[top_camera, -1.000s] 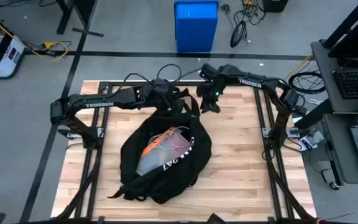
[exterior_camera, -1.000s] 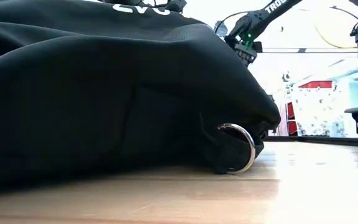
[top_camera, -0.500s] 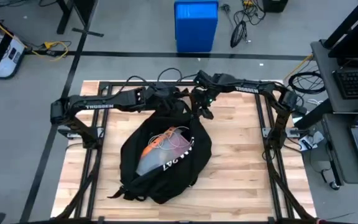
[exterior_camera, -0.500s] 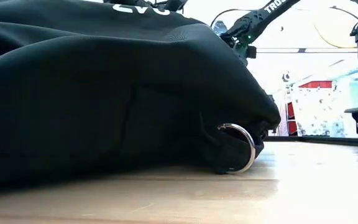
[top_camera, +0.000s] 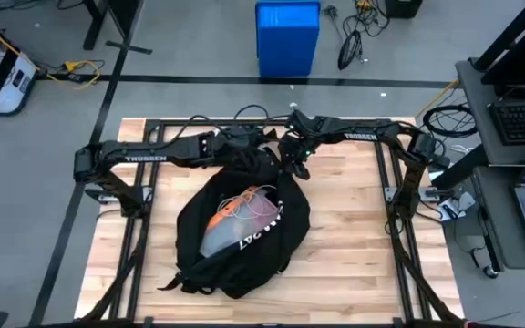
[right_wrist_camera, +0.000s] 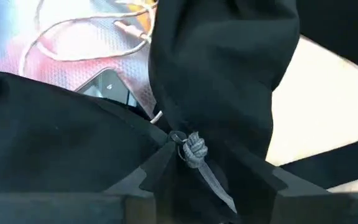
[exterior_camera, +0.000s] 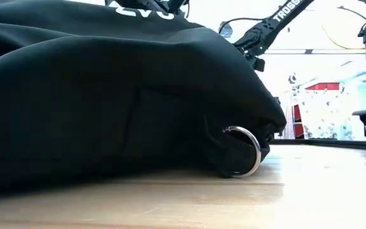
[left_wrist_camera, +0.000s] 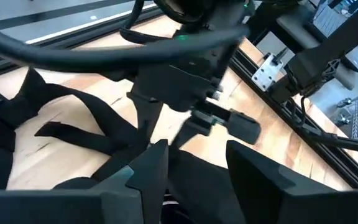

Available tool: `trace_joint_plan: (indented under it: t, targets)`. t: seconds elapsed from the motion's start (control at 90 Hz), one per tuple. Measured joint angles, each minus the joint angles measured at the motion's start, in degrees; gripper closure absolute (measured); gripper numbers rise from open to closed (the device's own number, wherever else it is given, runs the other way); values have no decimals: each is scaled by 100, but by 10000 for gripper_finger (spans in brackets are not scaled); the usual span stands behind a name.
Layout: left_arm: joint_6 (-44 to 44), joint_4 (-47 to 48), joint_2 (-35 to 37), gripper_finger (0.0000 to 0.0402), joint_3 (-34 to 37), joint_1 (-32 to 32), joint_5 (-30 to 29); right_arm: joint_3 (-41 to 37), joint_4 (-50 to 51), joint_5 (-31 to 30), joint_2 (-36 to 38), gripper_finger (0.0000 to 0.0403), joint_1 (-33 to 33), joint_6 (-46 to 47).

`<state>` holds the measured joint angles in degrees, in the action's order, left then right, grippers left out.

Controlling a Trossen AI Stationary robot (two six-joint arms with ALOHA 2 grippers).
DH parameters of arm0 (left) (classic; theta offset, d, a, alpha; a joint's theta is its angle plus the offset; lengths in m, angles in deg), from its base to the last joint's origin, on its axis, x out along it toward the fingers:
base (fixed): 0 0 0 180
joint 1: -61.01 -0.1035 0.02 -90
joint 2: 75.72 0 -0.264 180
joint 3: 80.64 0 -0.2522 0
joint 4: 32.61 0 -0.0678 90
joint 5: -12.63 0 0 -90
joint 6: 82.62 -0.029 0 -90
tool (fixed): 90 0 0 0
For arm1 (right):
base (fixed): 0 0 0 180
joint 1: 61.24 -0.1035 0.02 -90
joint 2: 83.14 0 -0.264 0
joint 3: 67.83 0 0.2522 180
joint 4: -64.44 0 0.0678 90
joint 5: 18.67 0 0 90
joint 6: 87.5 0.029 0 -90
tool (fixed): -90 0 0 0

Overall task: Unpack backpack
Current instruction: Close the black backpack

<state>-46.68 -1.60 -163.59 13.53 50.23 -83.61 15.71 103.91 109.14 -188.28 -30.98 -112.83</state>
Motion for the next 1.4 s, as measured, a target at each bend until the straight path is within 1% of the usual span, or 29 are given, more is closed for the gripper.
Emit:
trace_joint_plan:
  t: [0.156, 0.267, 0.322, 0.444, 0.511, 0.611, 0.767, 0.933, 1.089, 1.167, 1.344, 1.4]
  targets:
    - [178, 0, 2, 250, 0, 80, 0, -54, -10, -16, 0, 342, 0, 261]
    - [278, 0, 2, 250, 0, 160, 2, -54, -28, -20, 0, 384, 0, 365]
    - [281, 0, 2, 250, 0, 202, 6, -49, -32, -26, 0, 395, -26, 576]
    - [279, -2, 4, 250, 0, 242, 21, 54, 99, -42, 0, 397, -93, 1099]
    - [280, 0, 4, 250, 0, 242, 22, 172, 248, -54, 0, 400, -165, 1237]
    - [356, 76, 4, 250, 0, 239, 22, 437, 456, -27, 0, 401, -328, 1288]
    - [573, 480, 7, 250, 2, 187, -1, 978, 707, -15, 0, 402, -671, 1291]
    - [537, 559, 9, 250, 2, 192, -322, 1396, 700, -36, 0, 403, -1007, 1488]
    - [605, 710, -33, 250, 0, 186, -411, 1497, 613, -42, -2, 403, -1188, 1988]
    - [720, 996, -77, 250, 1, 187, -458, 1506, 614, -28, -2, 403, -1233, 2181]
    - [749, 1414, -215, 250, 9, 274, -507, 1506, 657, 0, -2, 403, -1240, 2378]
    - [815, 1439, -279, 250, 7, 332, -629, 1507, 655, 6, -2, 403, -1216, 2418]
